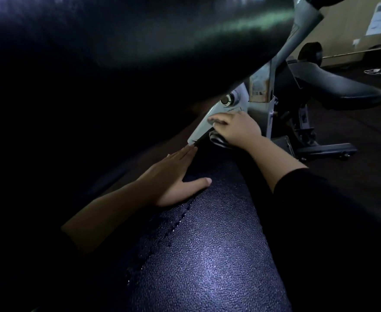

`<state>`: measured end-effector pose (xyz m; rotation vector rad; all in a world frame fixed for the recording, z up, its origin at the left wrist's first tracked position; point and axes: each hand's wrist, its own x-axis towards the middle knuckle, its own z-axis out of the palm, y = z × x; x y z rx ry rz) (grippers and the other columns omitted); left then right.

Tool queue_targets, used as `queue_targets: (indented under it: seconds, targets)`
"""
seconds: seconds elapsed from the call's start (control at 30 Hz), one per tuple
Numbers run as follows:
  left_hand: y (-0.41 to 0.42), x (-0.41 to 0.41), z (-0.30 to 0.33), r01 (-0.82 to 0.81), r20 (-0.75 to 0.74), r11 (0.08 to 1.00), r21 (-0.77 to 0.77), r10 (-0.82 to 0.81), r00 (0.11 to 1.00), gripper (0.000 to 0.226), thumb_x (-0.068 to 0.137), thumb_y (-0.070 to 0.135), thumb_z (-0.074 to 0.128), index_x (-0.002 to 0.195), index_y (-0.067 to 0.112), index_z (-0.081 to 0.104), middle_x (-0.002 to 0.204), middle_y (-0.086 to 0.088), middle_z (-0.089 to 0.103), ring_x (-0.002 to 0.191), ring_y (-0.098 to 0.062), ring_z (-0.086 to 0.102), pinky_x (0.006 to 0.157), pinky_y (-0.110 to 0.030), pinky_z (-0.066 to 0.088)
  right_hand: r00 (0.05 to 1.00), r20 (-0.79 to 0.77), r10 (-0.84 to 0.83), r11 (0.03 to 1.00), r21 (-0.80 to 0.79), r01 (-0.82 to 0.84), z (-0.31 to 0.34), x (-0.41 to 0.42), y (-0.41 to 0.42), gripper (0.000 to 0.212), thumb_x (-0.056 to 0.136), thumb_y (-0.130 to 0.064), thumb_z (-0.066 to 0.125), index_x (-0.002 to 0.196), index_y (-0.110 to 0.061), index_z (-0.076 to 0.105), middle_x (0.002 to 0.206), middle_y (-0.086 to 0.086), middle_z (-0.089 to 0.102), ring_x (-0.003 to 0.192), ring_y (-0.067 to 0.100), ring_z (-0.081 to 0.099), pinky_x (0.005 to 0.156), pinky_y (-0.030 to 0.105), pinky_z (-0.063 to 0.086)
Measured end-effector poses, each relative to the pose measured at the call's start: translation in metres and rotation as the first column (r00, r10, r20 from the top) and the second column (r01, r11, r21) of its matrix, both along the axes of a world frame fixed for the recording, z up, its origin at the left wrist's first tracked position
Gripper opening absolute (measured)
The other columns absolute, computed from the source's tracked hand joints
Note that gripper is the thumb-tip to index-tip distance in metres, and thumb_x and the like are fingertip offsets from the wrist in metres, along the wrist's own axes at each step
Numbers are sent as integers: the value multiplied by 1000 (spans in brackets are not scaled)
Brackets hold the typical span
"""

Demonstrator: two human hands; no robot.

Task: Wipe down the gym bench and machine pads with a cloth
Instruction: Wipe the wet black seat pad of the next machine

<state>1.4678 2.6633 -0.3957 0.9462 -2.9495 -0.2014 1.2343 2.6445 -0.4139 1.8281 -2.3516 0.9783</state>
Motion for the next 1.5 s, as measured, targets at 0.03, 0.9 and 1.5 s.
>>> queue_targets:
  seconds: [0.03, 0.9, 1.5]
  targets:
    - [0, 0, 0, 1, -4, 1000, 1, -1, 1000, 87, 90, 65, 39, 156, 21, 2, 162, 10, -2, 146, -2, 3, 115, -21, 2, 1000, -5, -19, 1000, -20, 19, -4, -2, 3, 35, 94, -33, 41, 121, -37, 63, 123, -5, 65, 112, 26, 55, 98, 36, 41]
    - [70, 197, -28, -137, -406, 953, 269, 241, 881, 58, 88, 50, 46, 143, 33, 42, 132, 27, 39, 120, 13, 35, 88, 10, 18, 973, -163, 162, 984, -47, -171, -12, 159, 95, 50, 88, -60, 33, 132, -45, 50, 137, -16, 53, 132, 19, 38, 109, 42, 34]
    - [74, 201, -47, -153, -590, 962, 225, 259, 765, 62, 85, 52, 39, 137, 21, 54, 134, 8, 58, 125, -8, 51, 102, -25, 39, 848, -365, 384, 887, -108, -448, -25, 207, 144, 41, 97, -38, 33, 129, -34, 58, 137, -11, 54, 125, 12, 46, 108, 29, 30]
